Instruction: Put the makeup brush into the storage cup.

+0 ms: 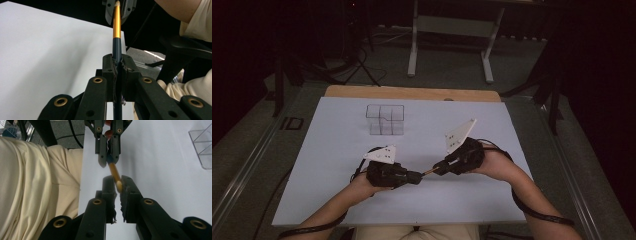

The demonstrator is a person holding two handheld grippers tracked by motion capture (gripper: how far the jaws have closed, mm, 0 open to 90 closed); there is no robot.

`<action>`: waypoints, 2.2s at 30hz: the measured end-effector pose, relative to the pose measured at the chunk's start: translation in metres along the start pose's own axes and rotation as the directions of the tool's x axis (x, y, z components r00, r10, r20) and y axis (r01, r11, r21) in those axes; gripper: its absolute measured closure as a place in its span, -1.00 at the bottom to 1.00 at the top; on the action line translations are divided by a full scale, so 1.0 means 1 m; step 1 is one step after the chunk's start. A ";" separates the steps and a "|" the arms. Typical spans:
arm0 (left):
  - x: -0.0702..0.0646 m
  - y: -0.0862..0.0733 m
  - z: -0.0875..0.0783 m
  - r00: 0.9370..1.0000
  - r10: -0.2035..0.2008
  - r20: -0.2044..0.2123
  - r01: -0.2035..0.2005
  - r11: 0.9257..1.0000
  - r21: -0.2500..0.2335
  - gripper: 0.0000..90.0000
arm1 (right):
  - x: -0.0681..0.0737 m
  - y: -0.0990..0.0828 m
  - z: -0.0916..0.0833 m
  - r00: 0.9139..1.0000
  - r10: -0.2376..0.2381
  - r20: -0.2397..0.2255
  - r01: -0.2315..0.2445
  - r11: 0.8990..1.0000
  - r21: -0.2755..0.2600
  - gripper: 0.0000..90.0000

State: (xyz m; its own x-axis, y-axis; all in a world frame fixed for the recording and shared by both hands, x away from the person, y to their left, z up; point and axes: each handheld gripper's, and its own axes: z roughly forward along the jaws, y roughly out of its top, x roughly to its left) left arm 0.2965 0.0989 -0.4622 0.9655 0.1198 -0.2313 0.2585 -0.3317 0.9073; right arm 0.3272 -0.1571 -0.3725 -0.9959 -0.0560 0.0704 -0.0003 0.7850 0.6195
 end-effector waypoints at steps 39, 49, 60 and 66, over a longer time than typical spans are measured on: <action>-0.001 0.010 0.005 1.000 0.005 0.024 -0.005 1.000 0.015 0.70 | 0.000 0.007 0.009 0.997 -0.016 -0.076 0.021 0.998 0.066 0.87; -0.003 0.016 0.014 0.999 -0.017 0.040 0.014 0.996 0.085 0.69 | 0.001 0.011 0.013 0.996 -0.020 -0.083 0.028 0.995 0.094 0.88; -0.005 0.019 0.018 0.999 -0.008 0.041 0.001 0.988 0.157 0.86 | 0.000 0.013 0.017 0.995 -0.015 -0.103 0.027 0.993 0.115 0.87; -0.005 0.018 0.016 0.999 0.032 0.027 -0.035 0.991 0.132 0.88 | -0.001 0.013 0.016 0.995 -0.017 -0.101 0.027 0.995 0.097 0.87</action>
State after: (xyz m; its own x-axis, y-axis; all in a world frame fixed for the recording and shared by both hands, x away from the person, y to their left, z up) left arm 0.2968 0.0777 -0.4504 0.9737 0.0837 -0.2119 0.2265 -0.4562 0.8606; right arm 0.3263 -0.1370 -0.3771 -0.9817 -0.1311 0.1382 -0.0357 0.8393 0.5424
